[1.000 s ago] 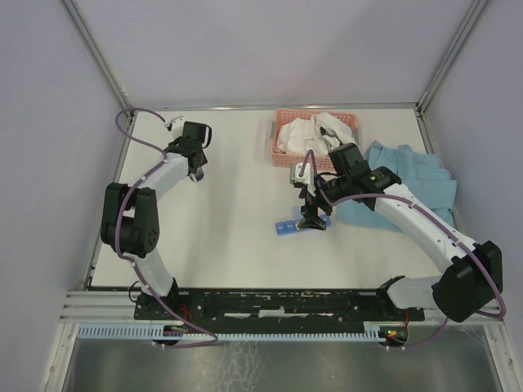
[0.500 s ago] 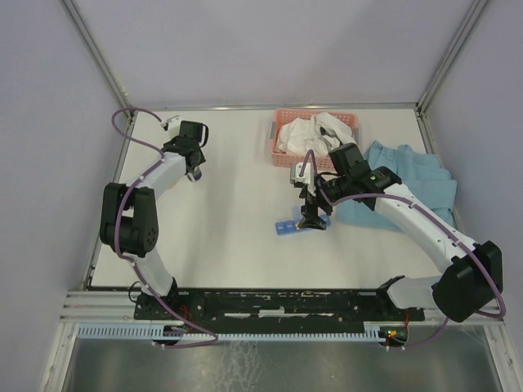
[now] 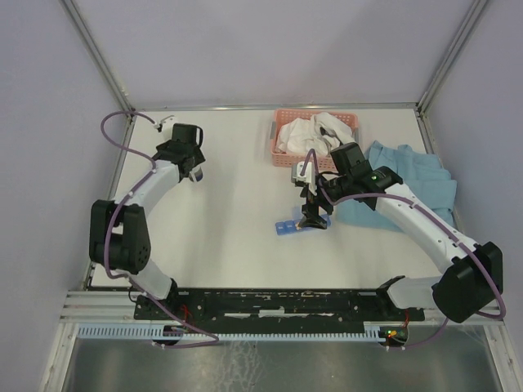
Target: Sort the pills into containers
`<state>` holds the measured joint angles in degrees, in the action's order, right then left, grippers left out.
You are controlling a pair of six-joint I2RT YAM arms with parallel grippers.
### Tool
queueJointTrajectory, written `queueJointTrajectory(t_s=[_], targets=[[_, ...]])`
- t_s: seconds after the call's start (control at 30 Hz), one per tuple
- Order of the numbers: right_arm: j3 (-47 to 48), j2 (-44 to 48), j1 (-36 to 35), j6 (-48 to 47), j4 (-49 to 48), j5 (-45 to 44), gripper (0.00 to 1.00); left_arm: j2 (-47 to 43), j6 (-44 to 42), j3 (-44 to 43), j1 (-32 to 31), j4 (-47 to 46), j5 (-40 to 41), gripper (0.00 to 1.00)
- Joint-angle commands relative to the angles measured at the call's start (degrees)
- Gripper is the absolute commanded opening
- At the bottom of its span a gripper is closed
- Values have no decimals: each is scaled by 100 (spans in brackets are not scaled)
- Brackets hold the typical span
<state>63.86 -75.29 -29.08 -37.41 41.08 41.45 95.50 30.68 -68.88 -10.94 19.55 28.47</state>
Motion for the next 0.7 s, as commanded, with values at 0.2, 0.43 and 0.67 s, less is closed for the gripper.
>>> queueJointTrajectory(t_s=[0.2, 0.43, 0.67], targets=[[-81, 179, 116, 116, -320, 158, 100, -2520, 64, 1855, 6, -1538, -1989, 73], [-179, 228, 267, 308, -589, 303, 100, -4135, -114, 3353, -47, -3142, -4039, 80], [-247, 549, 284, 594, -917, 328, 100, -4930, 339, 4744, -60, -5663, -5260, 91]])
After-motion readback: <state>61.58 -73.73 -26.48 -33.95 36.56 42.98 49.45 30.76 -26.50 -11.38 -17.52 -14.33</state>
